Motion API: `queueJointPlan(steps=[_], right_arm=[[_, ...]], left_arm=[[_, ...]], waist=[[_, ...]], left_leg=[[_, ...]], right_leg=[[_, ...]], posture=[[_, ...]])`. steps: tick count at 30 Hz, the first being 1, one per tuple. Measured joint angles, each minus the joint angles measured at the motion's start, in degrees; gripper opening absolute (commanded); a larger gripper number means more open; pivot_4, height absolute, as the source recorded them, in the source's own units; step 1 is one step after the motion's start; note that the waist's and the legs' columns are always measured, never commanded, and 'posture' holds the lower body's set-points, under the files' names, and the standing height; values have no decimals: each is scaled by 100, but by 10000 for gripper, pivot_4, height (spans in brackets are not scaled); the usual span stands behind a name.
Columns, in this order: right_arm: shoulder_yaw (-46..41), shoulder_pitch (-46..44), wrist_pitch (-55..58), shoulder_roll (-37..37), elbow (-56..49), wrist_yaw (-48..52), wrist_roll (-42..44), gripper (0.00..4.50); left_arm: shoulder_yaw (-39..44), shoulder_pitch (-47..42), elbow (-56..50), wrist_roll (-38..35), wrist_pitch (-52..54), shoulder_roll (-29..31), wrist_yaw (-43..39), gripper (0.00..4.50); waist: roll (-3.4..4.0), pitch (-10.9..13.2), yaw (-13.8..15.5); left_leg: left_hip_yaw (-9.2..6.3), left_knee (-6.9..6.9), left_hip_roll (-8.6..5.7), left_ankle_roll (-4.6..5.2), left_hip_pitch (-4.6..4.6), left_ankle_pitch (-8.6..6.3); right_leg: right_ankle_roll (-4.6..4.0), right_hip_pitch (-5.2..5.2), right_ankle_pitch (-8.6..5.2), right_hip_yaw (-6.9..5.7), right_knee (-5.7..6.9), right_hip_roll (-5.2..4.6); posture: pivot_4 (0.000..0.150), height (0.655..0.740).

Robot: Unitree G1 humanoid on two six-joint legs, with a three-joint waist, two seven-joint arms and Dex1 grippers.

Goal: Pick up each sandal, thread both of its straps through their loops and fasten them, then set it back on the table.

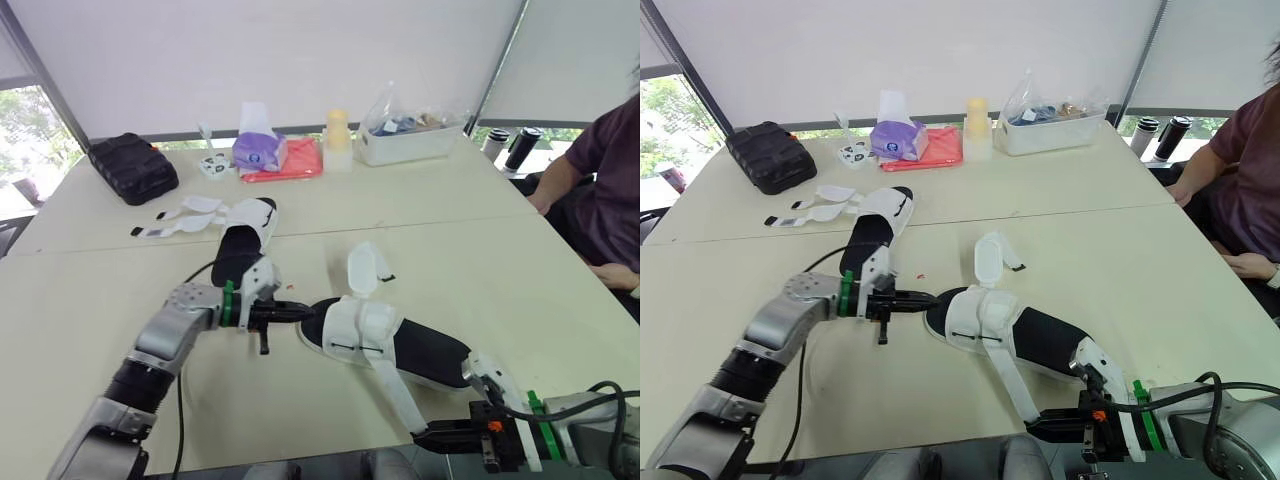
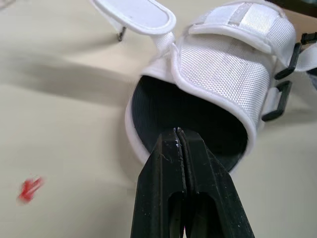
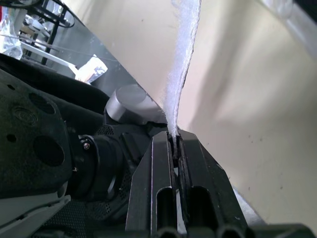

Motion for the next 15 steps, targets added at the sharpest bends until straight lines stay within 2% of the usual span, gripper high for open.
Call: queueJointPlan(steps=[8, 15], right_arm=[[-466, 29, 116, -4, 17, 43, 203, 622], [-1156, -571, 615, -4, 50, -64, 1258, 622]], left_arm=[[-467, 68, -193, 83, 131, -107, -481, 0], [-639, 193, -447, 82, 296, -176, -618, 0]], waist=[[1, 0, 8], [1, 0, 19]], left_leg=[[0, 0, 1, 1, 1, 0], [-1, 0, 1, 1, 1, 0]], right_leg=[[0, 0, 0, 0, 1, 1], [0, 2, 0, 0, 1, 0]], posture=[[1500, 7400], [1500, 7400]])
